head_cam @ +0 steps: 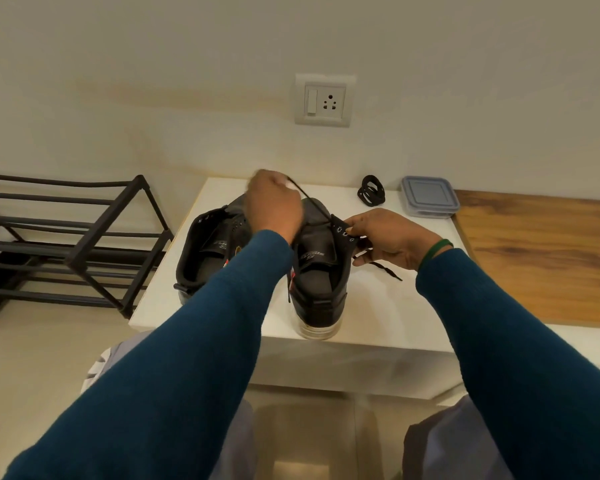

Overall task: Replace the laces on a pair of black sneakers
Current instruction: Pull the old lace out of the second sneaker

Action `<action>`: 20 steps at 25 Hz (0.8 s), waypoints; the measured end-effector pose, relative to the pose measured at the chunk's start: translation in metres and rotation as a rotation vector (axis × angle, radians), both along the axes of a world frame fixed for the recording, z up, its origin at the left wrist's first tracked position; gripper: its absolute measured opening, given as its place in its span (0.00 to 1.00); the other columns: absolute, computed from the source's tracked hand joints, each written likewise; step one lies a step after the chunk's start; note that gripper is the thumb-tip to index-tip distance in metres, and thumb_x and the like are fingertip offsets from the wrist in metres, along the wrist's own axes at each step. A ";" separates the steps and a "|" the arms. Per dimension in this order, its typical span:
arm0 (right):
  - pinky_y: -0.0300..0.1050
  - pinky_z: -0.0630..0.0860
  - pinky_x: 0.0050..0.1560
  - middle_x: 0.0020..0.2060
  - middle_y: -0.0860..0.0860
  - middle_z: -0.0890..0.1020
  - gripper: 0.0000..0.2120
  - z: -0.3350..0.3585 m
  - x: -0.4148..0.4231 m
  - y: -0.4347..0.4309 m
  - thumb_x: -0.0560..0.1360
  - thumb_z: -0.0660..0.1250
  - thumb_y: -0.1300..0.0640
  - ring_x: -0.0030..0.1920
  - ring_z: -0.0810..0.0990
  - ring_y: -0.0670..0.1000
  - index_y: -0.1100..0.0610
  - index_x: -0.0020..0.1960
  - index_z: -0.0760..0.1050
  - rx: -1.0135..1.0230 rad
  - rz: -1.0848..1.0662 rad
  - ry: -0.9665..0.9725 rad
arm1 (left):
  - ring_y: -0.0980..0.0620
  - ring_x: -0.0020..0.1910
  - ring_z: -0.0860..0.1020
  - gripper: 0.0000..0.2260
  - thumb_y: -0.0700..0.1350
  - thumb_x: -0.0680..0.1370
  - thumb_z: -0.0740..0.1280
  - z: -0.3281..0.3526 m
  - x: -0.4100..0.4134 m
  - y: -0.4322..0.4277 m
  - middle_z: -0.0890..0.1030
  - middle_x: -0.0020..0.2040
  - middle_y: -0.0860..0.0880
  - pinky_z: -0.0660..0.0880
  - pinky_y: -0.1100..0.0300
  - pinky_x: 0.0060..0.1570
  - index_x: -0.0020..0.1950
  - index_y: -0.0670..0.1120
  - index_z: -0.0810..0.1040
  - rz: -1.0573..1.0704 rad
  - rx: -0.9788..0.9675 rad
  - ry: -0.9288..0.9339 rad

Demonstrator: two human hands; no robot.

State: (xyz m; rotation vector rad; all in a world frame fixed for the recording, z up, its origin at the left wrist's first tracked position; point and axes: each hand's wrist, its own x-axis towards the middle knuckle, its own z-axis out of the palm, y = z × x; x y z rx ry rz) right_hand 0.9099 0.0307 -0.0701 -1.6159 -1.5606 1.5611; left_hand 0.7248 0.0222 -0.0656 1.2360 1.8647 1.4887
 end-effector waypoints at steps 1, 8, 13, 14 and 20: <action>0.45 0.81 0.39 0.43 0.58 0.82 0.14 -0.001 0.001 0.001 0.81 0.57 0.67 0.38 0.81 0.51 0.62 0.57 0.81 -0.002 -0.003 0.003 | 0.45 0.57 0.76 0.12 0.34 0.74 0.59 0.000 -0.006 0.002 0.78 0.56 0.49 0.74 0.46 0.62 0.49 0.50 0.76 0.098 0.012 -0.051; 0.49 0.82 0.43 0.42 0.59 0.83 0.14 -0.002 0.001 0.002 0.80 0.58 0.67 0.40 0.81 0.52 0.63 0.55 0.82 0.022 0.031 -0.004 | 0.47 0.72 0.68 0.10 0.49 0.81 0.62 -0.019 0.033 0.000 0.80 0.59 0.52 0.36 0.34 0.74 0.59 0.54 0.80 -0.459 -0.345 1.108; 0.46 0.81 0.39 0.42 0.58 0.83 0.15 -0.002 0.003 0.002 0.81 0.57 0.68 0.39 0.81 0.52 0.60 0.55 0.82 -0.002 0.016 0.012 | 0.53 0.48 0.73 0.10 0.39 0.75 0.59 -0.001 0.000 0.001 0.79 0.47 0.55 0.58 0.44 0.72 0.47 0.53 0.75 -0.044 -0.066 0.323; 0.47 0.82 0.40 0.42 0.58 0.83 0.15 -0.002 0.003 0.003 0.81 0.57 0.68 0.40 0.81 0.52 0.61 0.56 0.82 -0.002 0.015 0.010 | 0.54 0.48 0.73 0.11 0.38 0.75 0.59 0.001 -0.009 0.002 0.79 0.48 0.55 0.59 0.45 0.72 0.47 0.54 0.75 0.032 -0.049 0.216; 0.44 0.81 0.38 0.41 0.57 0.84 0.14 -0.001 0.001 0.004 0.80 0.58 0.67 0.39 0.82 0.51 0.59 0.54 0.82 0.012 0.030 -0.002 | 0.43 0.79 0.56 0.17 0.48 0.80 0.61 -0.012 0.019 0.002 0.73 0.71 0.50 0.38 0.36 0.75 0.69 0.53 0.74 -0.355 -0.222 1.011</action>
